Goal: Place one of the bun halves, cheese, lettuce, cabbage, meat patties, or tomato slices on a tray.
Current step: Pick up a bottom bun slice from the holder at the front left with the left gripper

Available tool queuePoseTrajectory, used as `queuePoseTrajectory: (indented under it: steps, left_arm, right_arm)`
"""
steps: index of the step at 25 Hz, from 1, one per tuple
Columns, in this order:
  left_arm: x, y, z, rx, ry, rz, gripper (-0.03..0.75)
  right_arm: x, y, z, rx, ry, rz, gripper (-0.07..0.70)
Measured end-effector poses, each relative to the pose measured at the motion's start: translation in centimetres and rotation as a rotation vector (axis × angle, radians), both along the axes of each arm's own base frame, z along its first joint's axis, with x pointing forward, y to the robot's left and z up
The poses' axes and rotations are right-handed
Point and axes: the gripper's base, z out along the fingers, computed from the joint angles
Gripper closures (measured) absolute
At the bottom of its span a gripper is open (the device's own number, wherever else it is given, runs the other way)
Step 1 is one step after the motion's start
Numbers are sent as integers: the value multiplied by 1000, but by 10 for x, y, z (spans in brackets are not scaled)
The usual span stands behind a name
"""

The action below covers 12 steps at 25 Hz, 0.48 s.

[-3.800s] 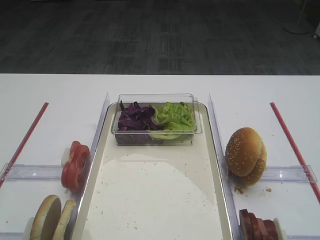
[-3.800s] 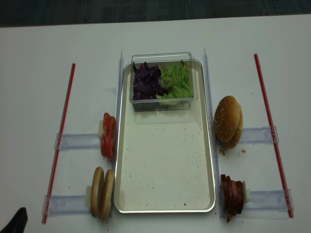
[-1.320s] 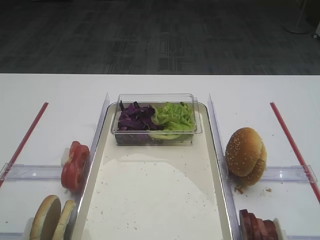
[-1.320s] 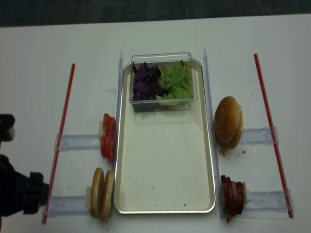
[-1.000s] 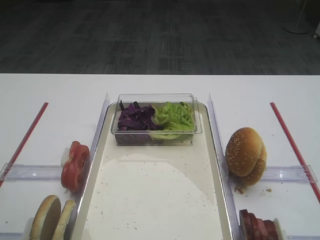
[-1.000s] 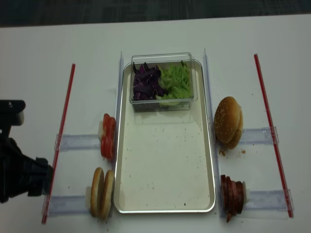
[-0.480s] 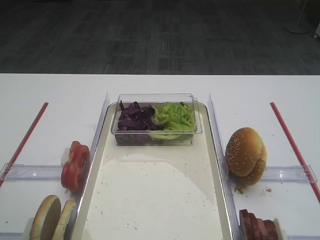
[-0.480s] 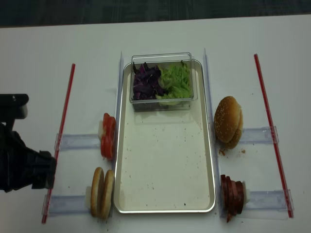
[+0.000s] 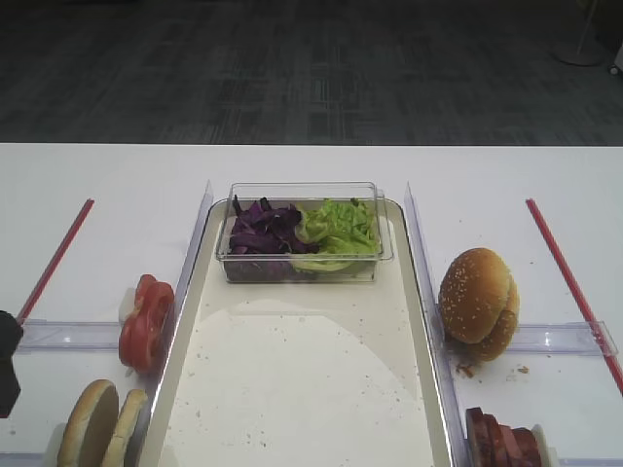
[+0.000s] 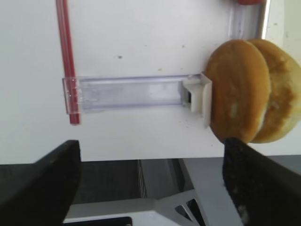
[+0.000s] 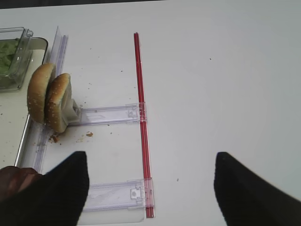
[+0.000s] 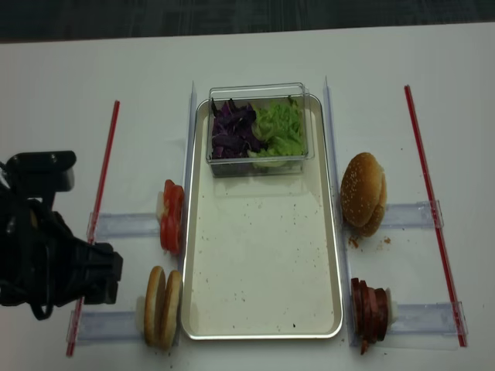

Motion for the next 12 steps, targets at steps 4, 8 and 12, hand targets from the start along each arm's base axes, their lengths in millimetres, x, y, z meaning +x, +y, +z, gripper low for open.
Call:
queuePoseTrajectory:
  steps: [4,8,12]
  left_arm:
    - [-3,-23,3,-28,-28,-5,151]
    - [-5,-39,14,-35,-69,-3,151]
    - [-10,-52,23,-54,-82,9,151]
  right_arm:
    - [0,0,0,0,0,0,61]
    - [0,0,0,-4,0,3,61]
    - [0,0,0,-4,0,2,61]
